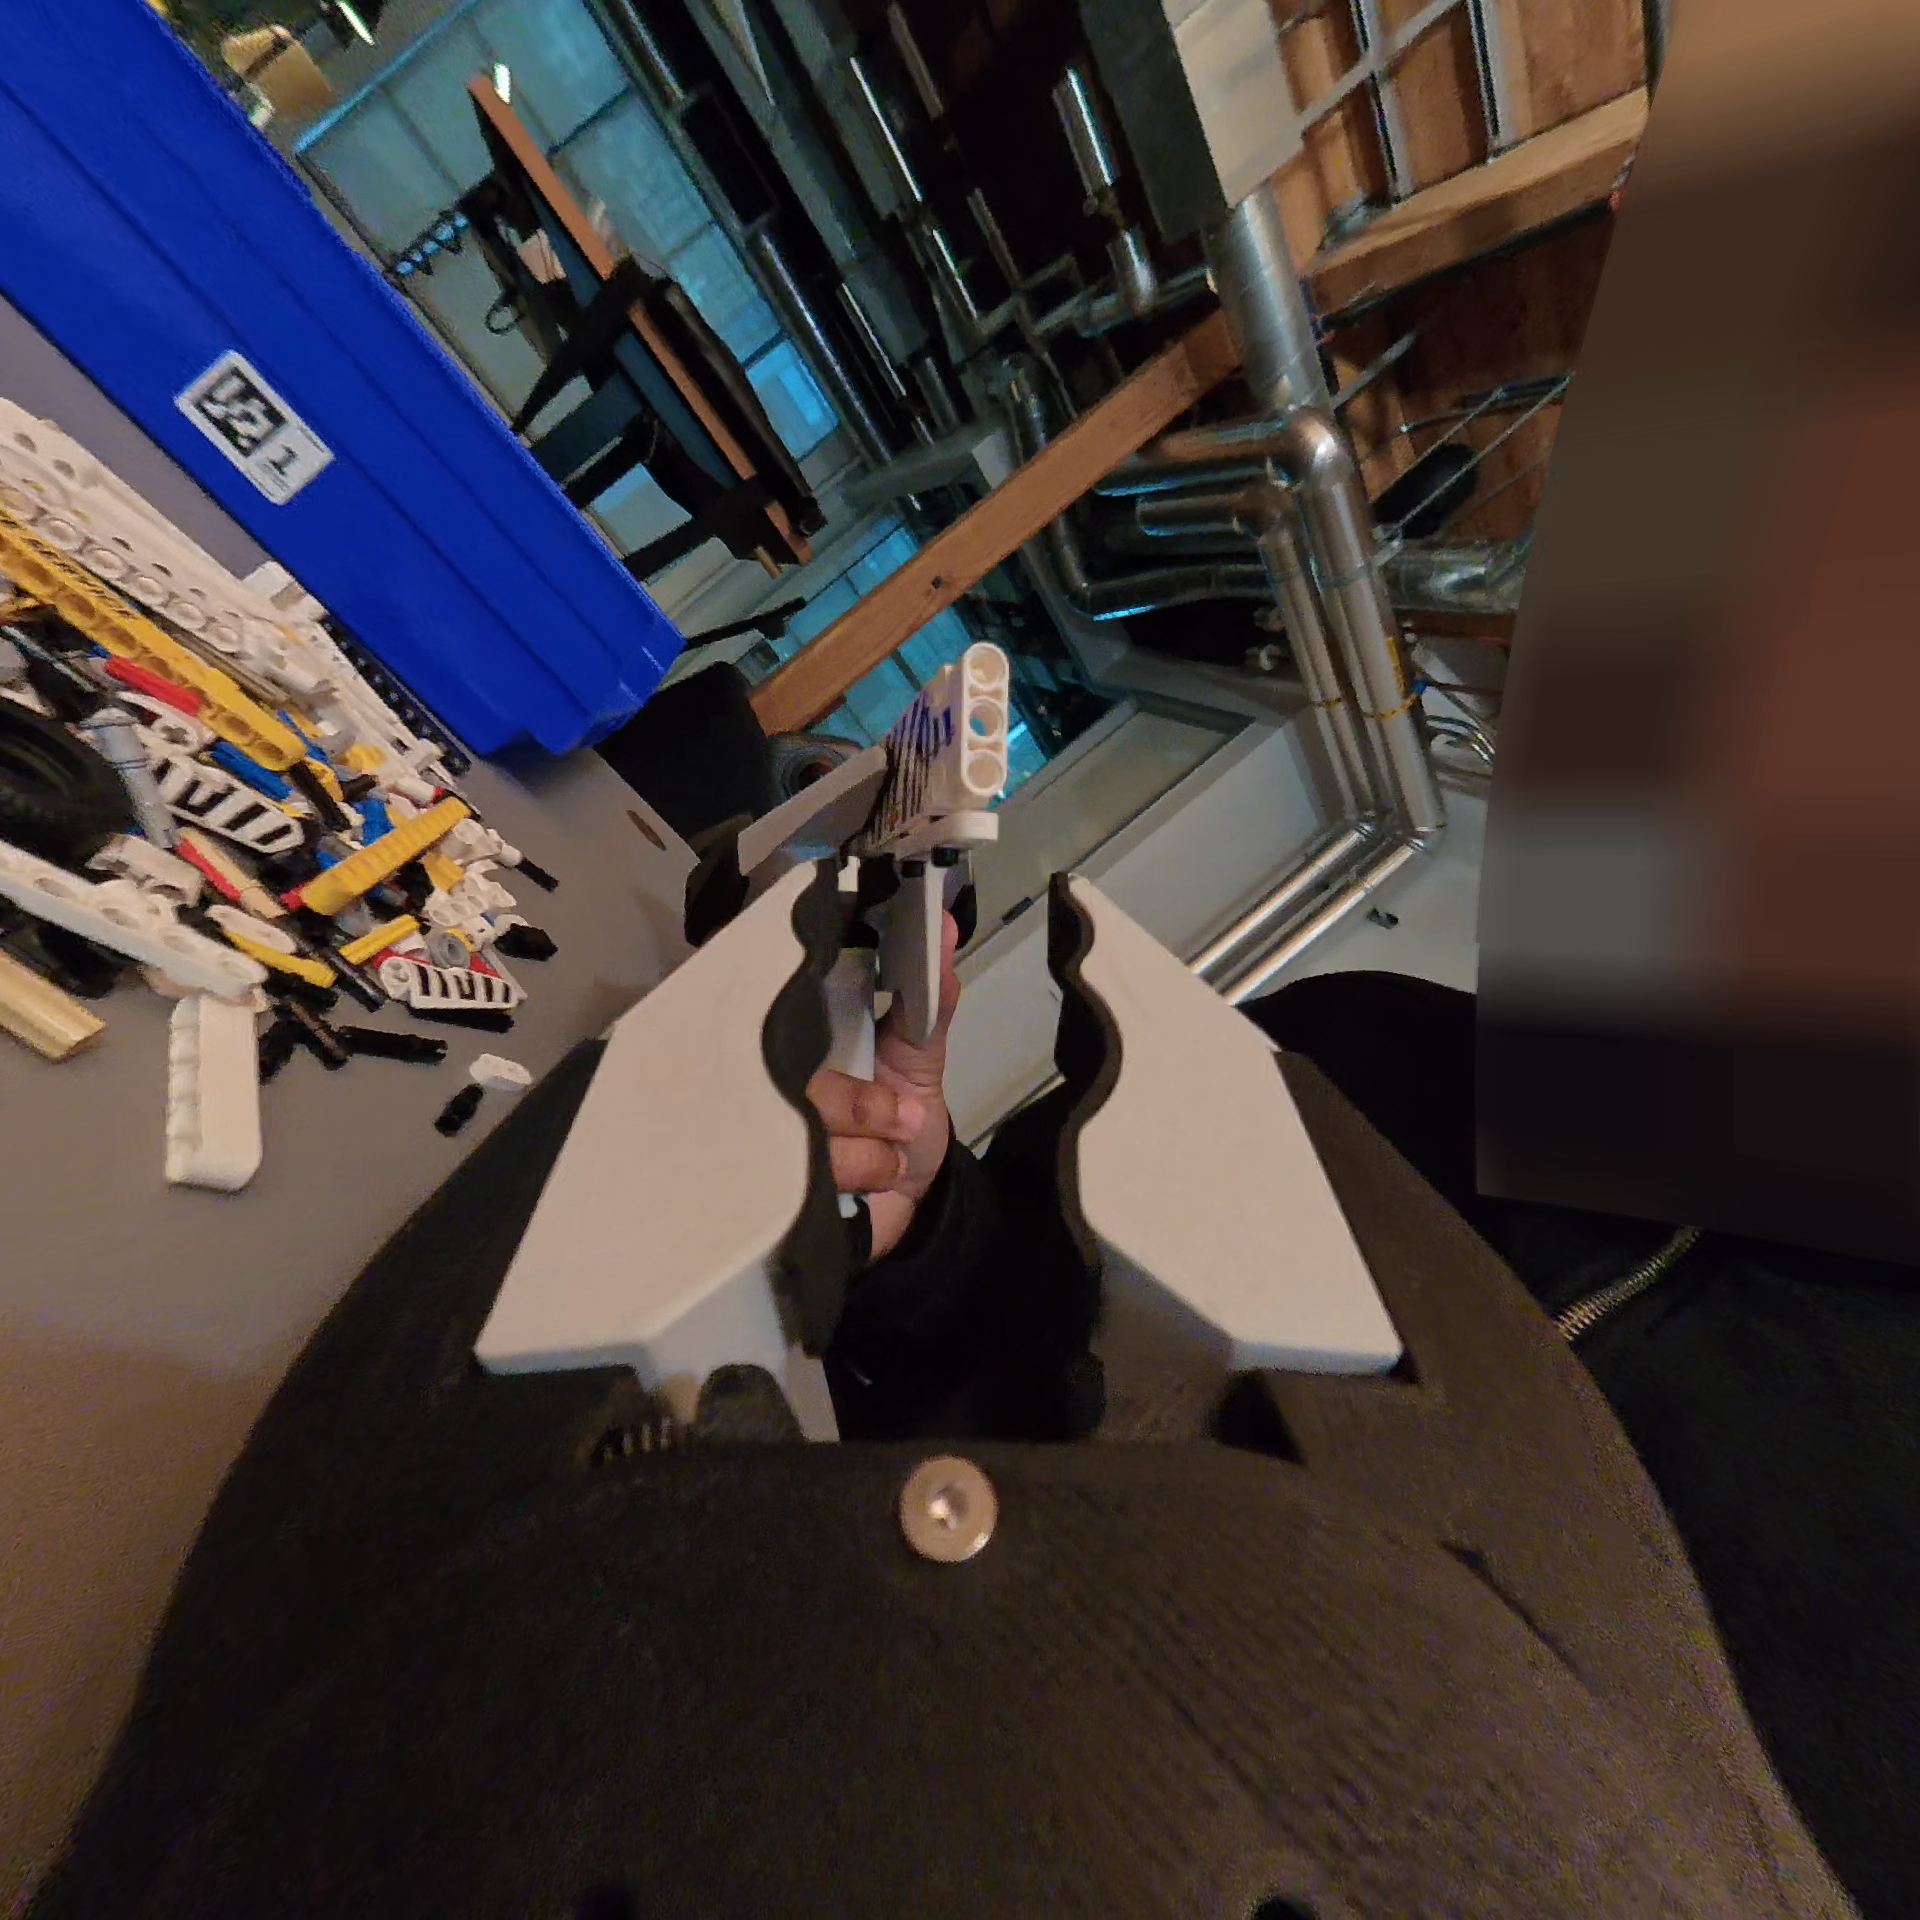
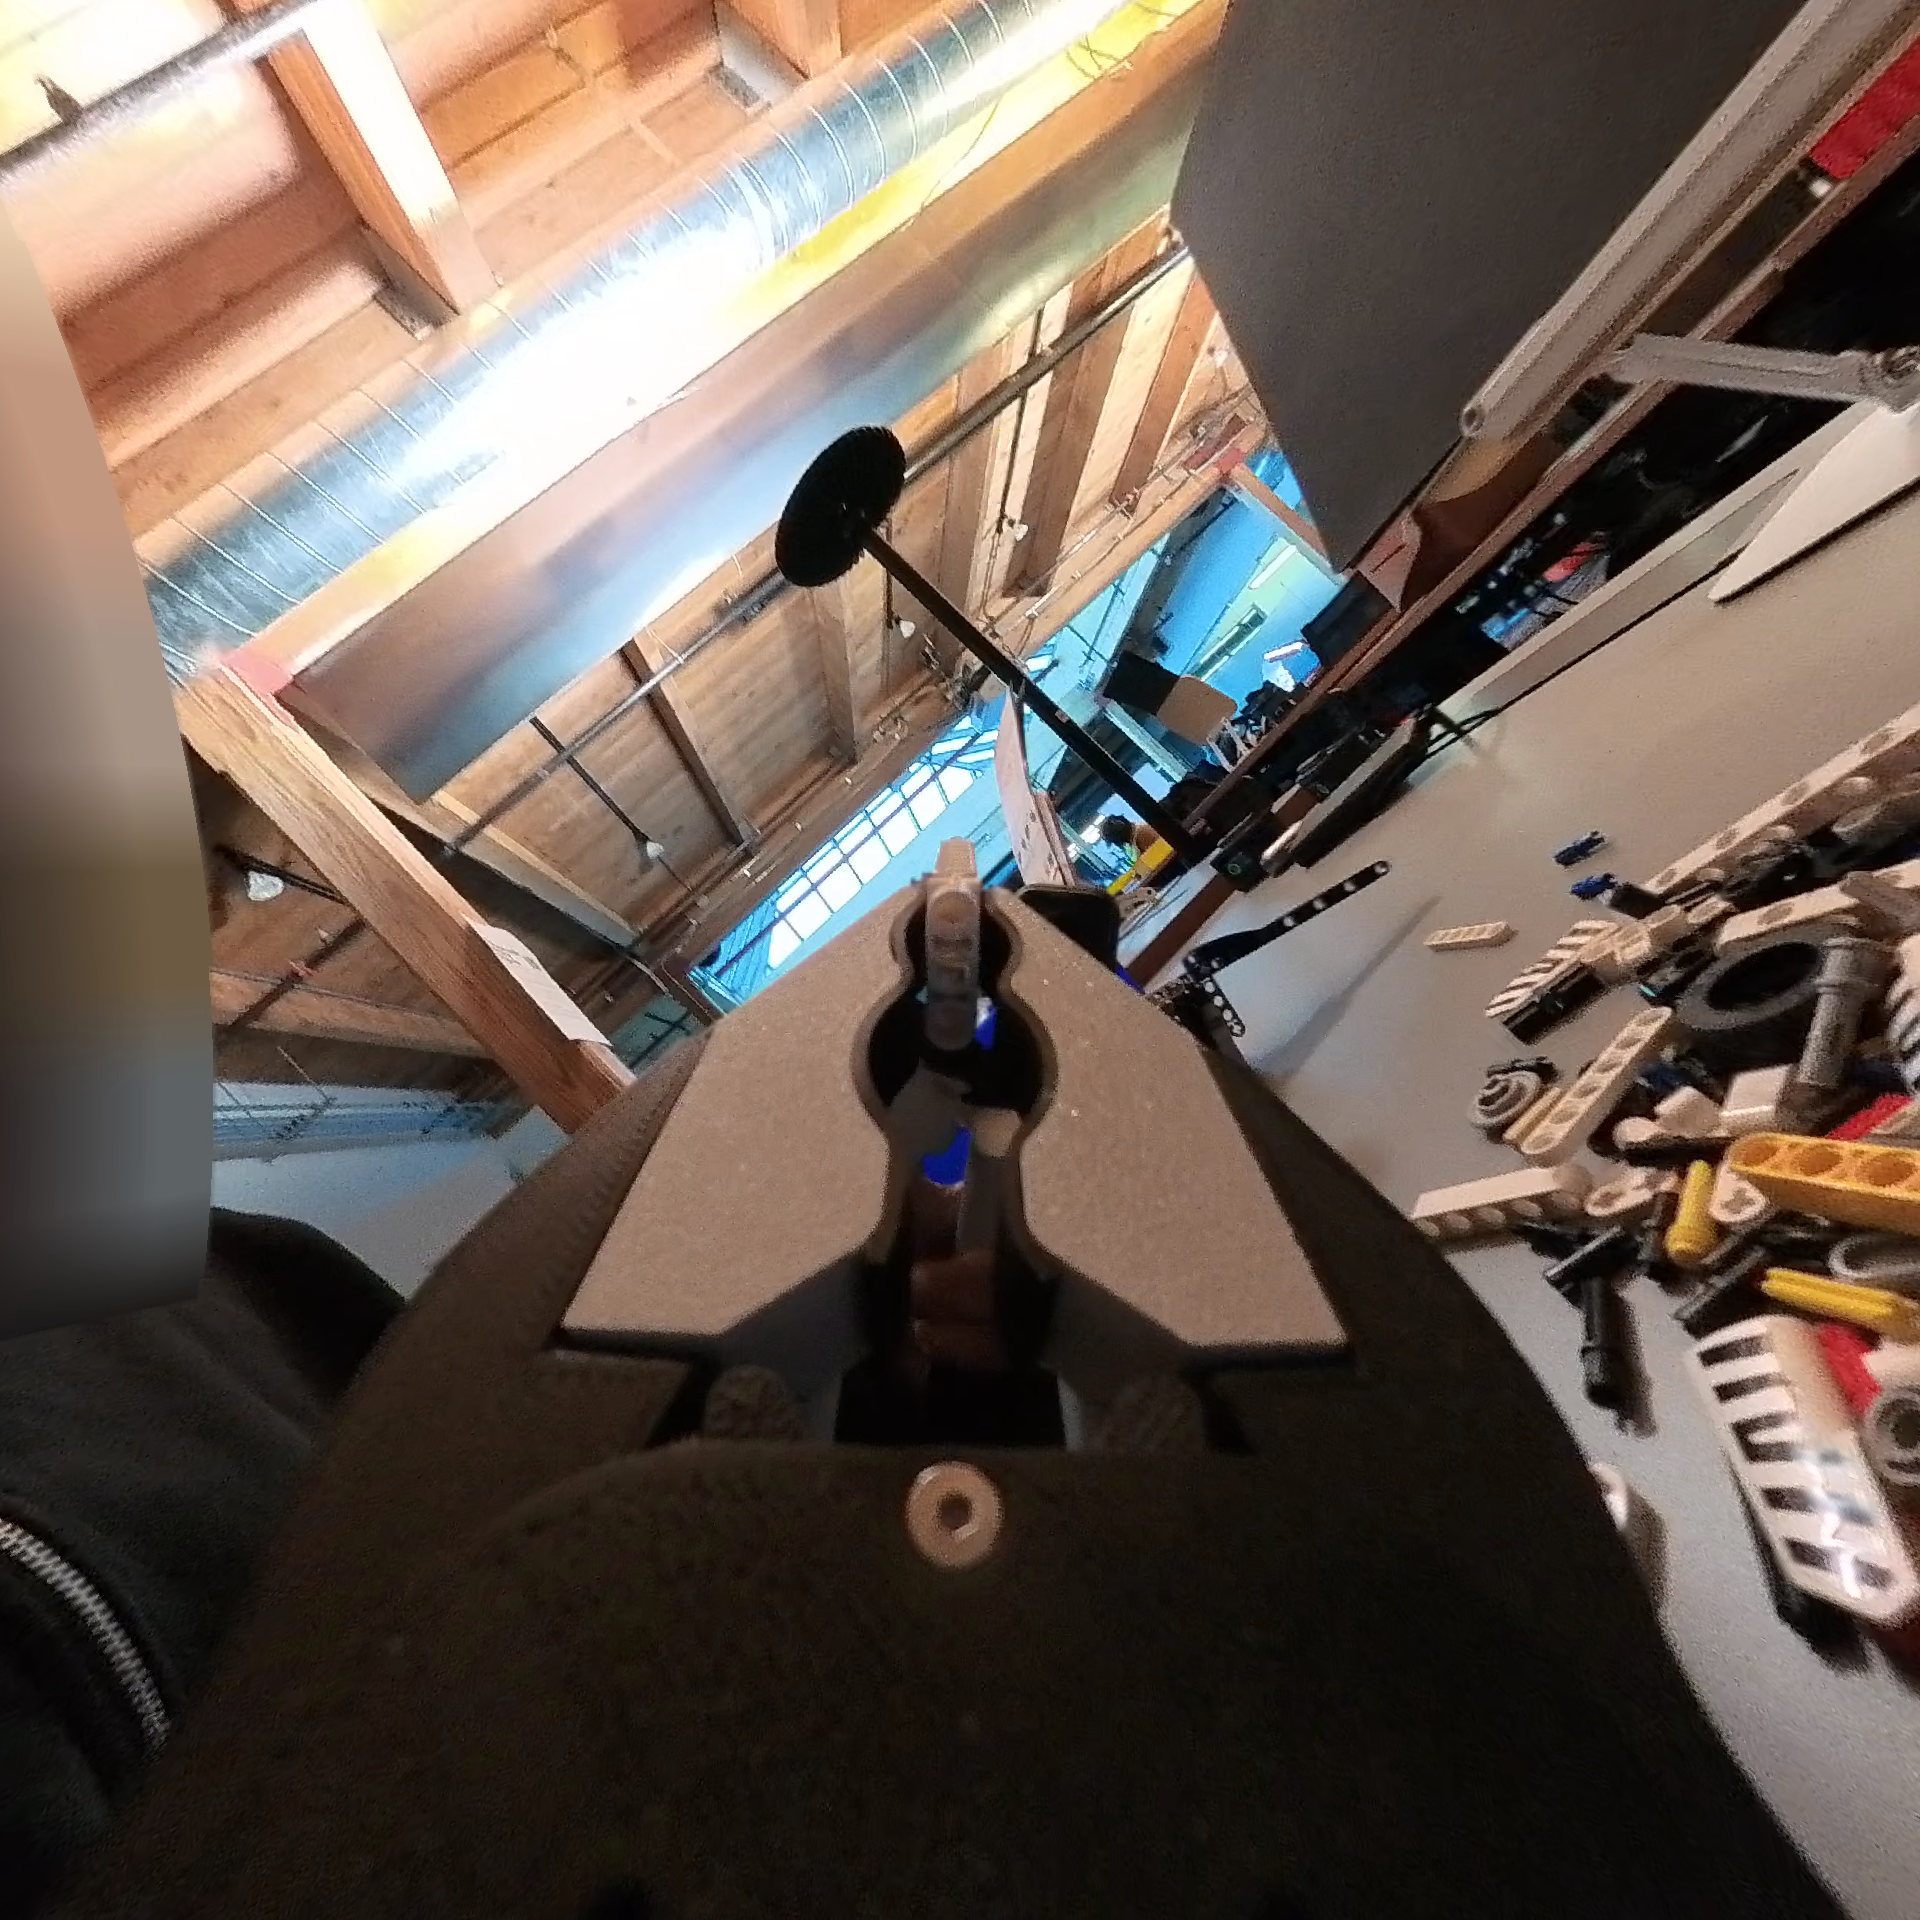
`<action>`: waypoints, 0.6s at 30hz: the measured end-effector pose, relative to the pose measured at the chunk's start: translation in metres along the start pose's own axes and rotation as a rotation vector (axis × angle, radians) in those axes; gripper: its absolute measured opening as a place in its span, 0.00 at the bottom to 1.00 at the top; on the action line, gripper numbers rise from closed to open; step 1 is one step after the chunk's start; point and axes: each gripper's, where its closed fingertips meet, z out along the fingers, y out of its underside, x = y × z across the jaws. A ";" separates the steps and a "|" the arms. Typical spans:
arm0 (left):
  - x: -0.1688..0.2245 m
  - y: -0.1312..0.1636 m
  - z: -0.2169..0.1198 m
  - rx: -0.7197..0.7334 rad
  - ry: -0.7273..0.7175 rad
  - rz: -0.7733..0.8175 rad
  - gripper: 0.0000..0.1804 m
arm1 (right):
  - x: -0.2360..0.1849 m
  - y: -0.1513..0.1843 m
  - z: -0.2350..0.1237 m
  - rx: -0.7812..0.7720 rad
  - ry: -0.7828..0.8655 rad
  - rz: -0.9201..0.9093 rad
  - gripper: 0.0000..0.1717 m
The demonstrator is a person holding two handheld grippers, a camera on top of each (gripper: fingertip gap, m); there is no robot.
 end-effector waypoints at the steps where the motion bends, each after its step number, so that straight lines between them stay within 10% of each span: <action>1: -0.002 -0.001 -0.001 0.009 -0.017 0.012 0.22 | 0.001 -0.001 0.000 0.007 0.000 0.008 0.02; 18: -0.009 -0.009 -0.001 0.054 -0.244 0.326 0.03 | 0.009 0.009 0.006 -0.041 0.023 0.074 0.02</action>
